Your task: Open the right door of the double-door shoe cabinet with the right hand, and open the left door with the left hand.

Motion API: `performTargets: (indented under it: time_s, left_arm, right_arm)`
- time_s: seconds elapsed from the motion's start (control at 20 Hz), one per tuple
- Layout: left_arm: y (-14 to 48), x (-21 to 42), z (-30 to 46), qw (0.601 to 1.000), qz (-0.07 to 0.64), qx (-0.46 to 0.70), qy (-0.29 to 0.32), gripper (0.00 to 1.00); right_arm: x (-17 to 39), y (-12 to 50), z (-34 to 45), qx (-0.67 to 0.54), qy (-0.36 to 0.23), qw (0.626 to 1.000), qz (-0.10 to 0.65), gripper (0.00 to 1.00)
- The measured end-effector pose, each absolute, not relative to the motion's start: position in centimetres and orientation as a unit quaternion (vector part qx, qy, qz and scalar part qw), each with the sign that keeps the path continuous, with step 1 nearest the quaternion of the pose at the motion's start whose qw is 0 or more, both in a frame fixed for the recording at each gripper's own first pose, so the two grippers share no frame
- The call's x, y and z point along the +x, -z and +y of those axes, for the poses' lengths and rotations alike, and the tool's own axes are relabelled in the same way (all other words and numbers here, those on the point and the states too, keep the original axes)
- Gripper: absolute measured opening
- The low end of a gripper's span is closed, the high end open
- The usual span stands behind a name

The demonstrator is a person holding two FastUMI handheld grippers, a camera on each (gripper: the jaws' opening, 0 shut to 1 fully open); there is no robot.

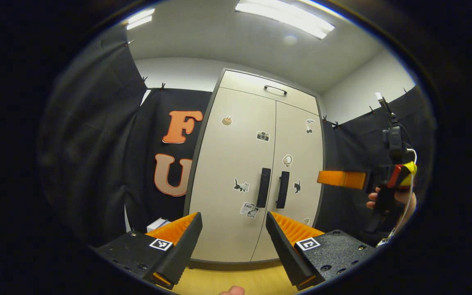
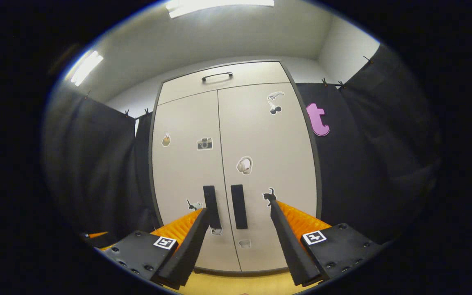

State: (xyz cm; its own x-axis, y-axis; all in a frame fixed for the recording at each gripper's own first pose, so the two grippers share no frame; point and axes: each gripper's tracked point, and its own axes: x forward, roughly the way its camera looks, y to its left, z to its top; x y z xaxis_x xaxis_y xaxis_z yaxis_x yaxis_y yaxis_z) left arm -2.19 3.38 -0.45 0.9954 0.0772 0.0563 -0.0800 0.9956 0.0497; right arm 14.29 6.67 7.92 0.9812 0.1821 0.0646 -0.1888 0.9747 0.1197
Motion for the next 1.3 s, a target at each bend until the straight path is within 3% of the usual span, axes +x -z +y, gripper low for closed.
performTargets:
  time_s: [0.2, 0.45, 0.5, 0.7, 0.75, 0.95, 1.0, 1.05, 1.15, 1.25, 1.3]
  left_arm:
    - [1.0, -3.0, 4.1, 0.998, -0.026, 0.017, -0.058, 0.94]
    - [1.9, -3.4, 5.8, 0.997, -0.017, 0.012, -0.079, 0.94]
    - [2.0, -3.4, 6.0, 0.996, -0.017, 0.015, -0.082, 0.94]
    - [2.2, -3.0, 6.7, 0.996, -0.020, 0.016, -0.088, 0.94]
    - [2.4, -2.9, 6.9, 0.996, -0.020, 0.013, -0.089, 0.94]
    - [2.9, -2.2, 7.6, 0.996, -0.013, 0.010, -0.092, 0.94]
    - [2.8, -2.1, 7.8, 0.996, -0.014, 0.013, -0.092, 0.94]
    - [2.7, -2.0, 7.9, 0.995, -0.016, 0.017, -0.092, 0.94]
    - [2.5, -1.5, 7.9, 0.996, -0.018, 0.026, -0.089, 0.94]
    - [2.6, -1.1, 7.6, 0.996, -0.021, 0.028, -0.081, 0.94]
    - [2.7, -0.8, 7.2, 0.997, -0.021, 0.025, -0.076, 0.94]
  right_arm:
    - [20.4, -7.7, 7.2, 0.057, -0.093, 0.994, -0.023, 0.98]
    - [26.5, -3.3, 8.3, -0.001, -0.082, 0.996, 0.033, 0.97]
    - [27.1, -2.6, 8.5, 0.002, -0.084, 0.996, 0.042, 0.87]
    - [29.3, -1.1, 8.6, -0.002, -0.080, 0.995, 0.061, 0.87]
    - [29.8, -1.1, 8.5, -0.008, -0.074, 0.996, 0.056, 0.95]
    - [31.3, -0.8, 8.4, -0.028, -0.053, 0.997, 0.057, 0.89]
    - [31.6, -0.9, 8.6, -0.027, -0.053, 0.997, 0.050, 0.77]
    - [31.4, -0.9, 8.7, -0.028, -0.051, 0.997, 0.048, 0.81]
    - [31.0, -0.9, 9.9, -0.027, -0.075, 0.996, 0.044, 0.79]
    - [31.2, -0.6, 10.3, -0.024, -0.084, 0.995, 0.040, 0.39]
    - [31.1, -0.4, 10.1, -0.020, -0.089, 0.995, 0.048, 0.34]
